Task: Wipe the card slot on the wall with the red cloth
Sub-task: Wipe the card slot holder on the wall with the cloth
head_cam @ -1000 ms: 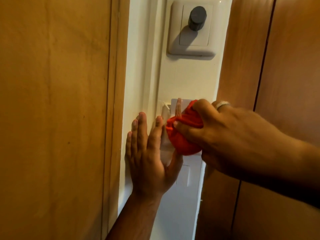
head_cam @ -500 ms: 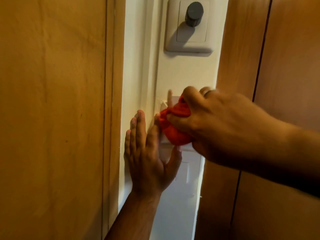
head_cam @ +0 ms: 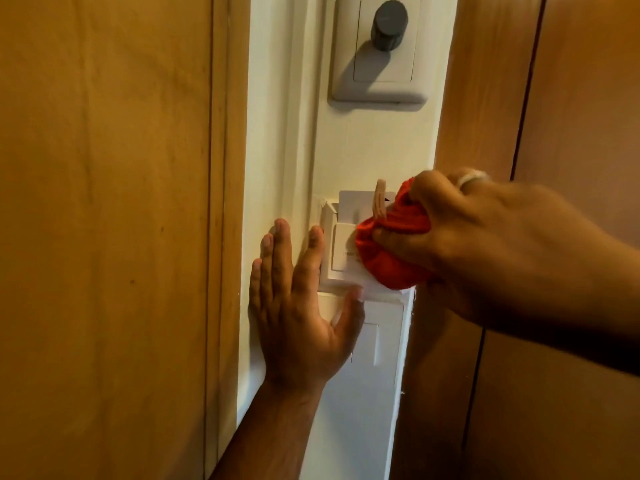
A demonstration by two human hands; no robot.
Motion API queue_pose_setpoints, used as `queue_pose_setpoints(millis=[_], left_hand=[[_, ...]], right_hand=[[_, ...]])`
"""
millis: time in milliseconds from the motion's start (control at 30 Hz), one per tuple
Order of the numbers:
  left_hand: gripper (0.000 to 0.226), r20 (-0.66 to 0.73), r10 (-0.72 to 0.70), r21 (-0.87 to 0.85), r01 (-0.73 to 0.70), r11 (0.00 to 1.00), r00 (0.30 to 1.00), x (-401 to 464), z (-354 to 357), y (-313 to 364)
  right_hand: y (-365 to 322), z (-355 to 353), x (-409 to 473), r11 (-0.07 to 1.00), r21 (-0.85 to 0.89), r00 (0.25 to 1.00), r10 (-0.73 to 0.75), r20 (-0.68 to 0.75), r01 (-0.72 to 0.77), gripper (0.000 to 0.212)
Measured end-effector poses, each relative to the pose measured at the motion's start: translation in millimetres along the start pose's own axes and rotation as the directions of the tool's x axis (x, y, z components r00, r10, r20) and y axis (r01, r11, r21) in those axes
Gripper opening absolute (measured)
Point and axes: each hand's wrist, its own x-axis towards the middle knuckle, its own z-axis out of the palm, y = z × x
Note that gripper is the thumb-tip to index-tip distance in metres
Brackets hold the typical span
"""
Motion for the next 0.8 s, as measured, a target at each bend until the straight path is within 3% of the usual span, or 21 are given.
queue_pose_setpoints(millis=[100,233,367,533,667,800], left_hand=[[0.079,0.004,0.002,0.002,-0.002,1.0,1.0,-1,1,-3],[0.078,0.003,0.004,0.01,-0.005,1.0,1.0,-1,1,-2],[0.078,-0.001,0.003,0.0,-0.003,1.0,1.0,-3,1,-3],[0.078,0.004,0.004,0.023,-0.004,1.0,1.0,-1,1,-3],[0.077,0.004,0.004,-0.006,-0.004,1.0,1.0,-2,1,-3],[0.077,0.005,-0.004,0.0,0.004,1.0,1.0,-1,0,-3]], right_hand=[[-8,11,-14,0.996,-0.011,0.996,-0.089,0.028,0.09,0.066],[-6,7,-12,0.999,0.027,0.998,0.043,-0.034,-0.042,0.065],[-13,12,-20,0.999,-0.02,0.999,-0.038,0.014,0.038,0.061],[4,1,-9,0.992,-0.006,0.992,0.125,-0.024,-0.125,0.06],[-4,8,-17,1.0,-0.003,0.997,-0.022,0.075,0.022,0.061],[17,1,-13,0.983,0.034,0.983,0.181,0.013,-0.181,0.064]])
